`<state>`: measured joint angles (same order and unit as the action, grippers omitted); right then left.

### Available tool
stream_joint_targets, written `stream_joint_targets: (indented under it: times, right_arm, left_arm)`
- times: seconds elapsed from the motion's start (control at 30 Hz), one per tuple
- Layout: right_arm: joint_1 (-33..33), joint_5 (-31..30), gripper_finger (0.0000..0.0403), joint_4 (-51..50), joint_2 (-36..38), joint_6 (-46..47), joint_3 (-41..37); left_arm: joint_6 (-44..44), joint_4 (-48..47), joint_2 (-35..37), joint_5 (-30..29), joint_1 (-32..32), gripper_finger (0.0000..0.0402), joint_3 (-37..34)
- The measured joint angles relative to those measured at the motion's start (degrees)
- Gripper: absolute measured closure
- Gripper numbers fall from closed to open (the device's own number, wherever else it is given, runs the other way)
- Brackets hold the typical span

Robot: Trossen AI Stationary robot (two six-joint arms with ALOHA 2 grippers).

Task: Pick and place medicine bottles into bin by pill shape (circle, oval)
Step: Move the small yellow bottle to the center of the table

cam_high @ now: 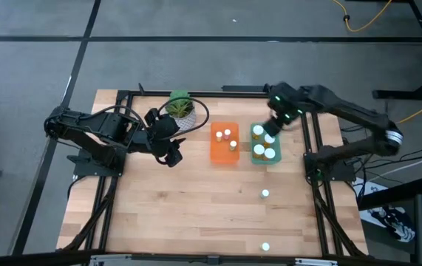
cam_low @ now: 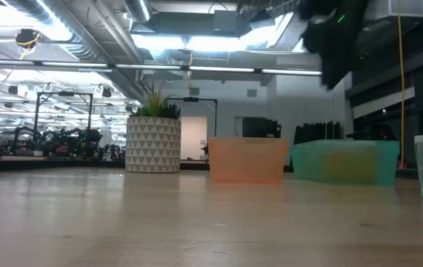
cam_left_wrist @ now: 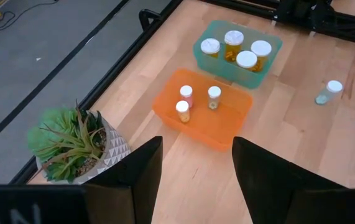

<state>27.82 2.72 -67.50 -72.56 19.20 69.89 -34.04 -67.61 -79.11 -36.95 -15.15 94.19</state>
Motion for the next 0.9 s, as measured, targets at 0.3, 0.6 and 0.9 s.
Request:
stream_joint_targets:
  times: [0.3,0.6,0.9]
  right_arm:
    - [-16.60,-0.07,0.0278,-1.78,18.74,16.32,-7.63]
    - [-34.10,3.33,0.0278,-1.28,26.87,28.69,-17.78]
    - [-56.68,0.84,0.0278,7.27,24.92,42.12,-18.82]
  left_arm:
    - [0.09,2.60,-1.17,0.50,0.02,0.0214,0.00]
    - [-0.08,7.92,-8.33,5.14,-0.01,0.0214,-0.02]
    - [-0.22,22.44,-15.10,8.46,-2.54,0.0214,-0.02]
